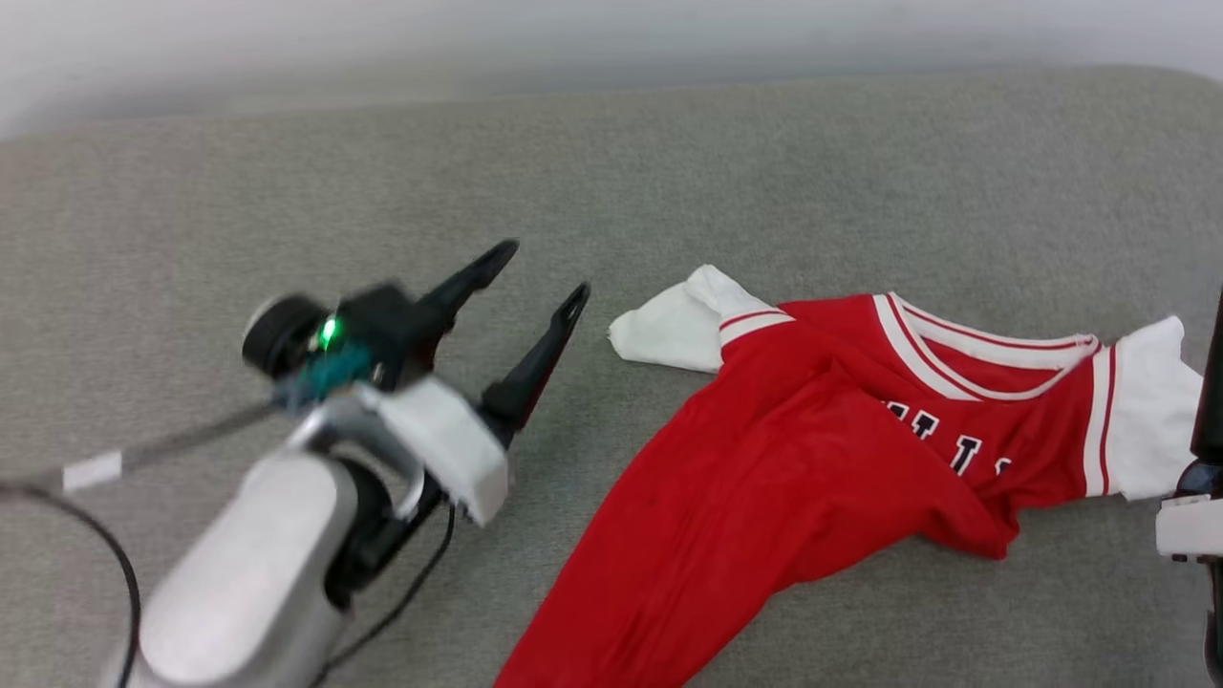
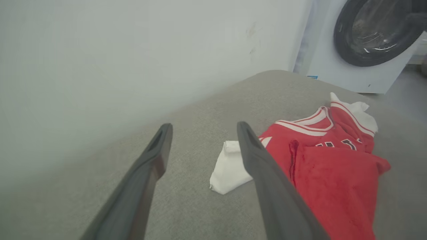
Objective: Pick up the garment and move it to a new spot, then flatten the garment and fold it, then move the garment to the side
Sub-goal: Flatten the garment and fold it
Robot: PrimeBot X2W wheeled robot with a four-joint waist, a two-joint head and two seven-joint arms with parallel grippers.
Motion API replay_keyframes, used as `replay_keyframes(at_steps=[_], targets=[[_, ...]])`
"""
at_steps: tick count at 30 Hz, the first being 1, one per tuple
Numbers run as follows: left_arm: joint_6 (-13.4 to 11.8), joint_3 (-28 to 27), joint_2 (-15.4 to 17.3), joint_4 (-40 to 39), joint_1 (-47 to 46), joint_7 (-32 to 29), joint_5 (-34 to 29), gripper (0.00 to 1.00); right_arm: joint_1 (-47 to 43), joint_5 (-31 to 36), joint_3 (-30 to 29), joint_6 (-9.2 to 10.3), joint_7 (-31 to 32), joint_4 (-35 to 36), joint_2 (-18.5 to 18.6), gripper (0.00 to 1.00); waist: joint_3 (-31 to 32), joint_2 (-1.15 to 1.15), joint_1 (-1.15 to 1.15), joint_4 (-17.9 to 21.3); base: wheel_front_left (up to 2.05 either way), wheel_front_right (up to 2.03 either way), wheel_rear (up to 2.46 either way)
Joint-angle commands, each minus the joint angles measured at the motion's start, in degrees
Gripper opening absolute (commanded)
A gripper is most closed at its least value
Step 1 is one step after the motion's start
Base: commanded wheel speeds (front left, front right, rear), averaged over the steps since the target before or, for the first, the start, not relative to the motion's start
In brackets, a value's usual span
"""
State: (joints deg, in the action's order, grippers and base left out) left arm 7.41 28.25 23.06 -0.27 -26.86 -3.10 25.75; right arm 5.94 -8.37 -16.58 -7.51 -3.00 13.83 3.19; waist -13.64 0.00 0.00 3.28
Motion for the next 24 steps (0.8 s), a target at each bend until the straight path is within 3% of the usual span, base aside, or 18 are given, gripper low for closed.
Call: replay_keyframes(at_steps=[1, 7, 13, 18, 24], targets=[[-0.03, 0.57, 0.60, -0.18, -1.90, -1.31, 1.31, 1.00, 0.65, 0.28, -0.10, 0.04, -0.15, 0.24, -0.29, 1.00, -1.49, 0.00, 0.00, 1.38, 0.00, 0.00, 0.00], [-0.01, 12.77, 7.65, 1.56, -19.35, -21.12, 16.25, 1.00, 1.82, -0.11, 1.32, 0.04, -0.95, -0.41, -0.37, 1.00, -5.32, 0.00, 0.00, 5.12, 0.00, 0.00, 0.00], [0.00, 20.70, 11.37, 5.52, -29.60, -36.86, 27.26, 1.00, 2.18, -1.66, 1.77, 0.04, -2.95, -2.60, -0.37, 1.00, -8.74, 0.00, 0.00, 8.99, 0.00, 0.00, 0.00], [0.00, 24.67, 13.16, 9.31, -33.23, -42.08, 31.13, 1.00, 2.40, -2.31, 2.06, 0.04, -4.82, -5.12, -0.37, 1.00, -11.17, 0.00, 0.00, 11.53, 0.00, 0.00, 0.00], [0.00, 26.82, 13.90, 13.85, -34.79, -42.46, 33.01, 1.00, 3.47, -3.05, 2.50, 0.04, -6.58, -7.81, -0.38, 1.00, -13.26, 0.00, 0.00, 13.48, 0.00, 0.00, 0.00]])
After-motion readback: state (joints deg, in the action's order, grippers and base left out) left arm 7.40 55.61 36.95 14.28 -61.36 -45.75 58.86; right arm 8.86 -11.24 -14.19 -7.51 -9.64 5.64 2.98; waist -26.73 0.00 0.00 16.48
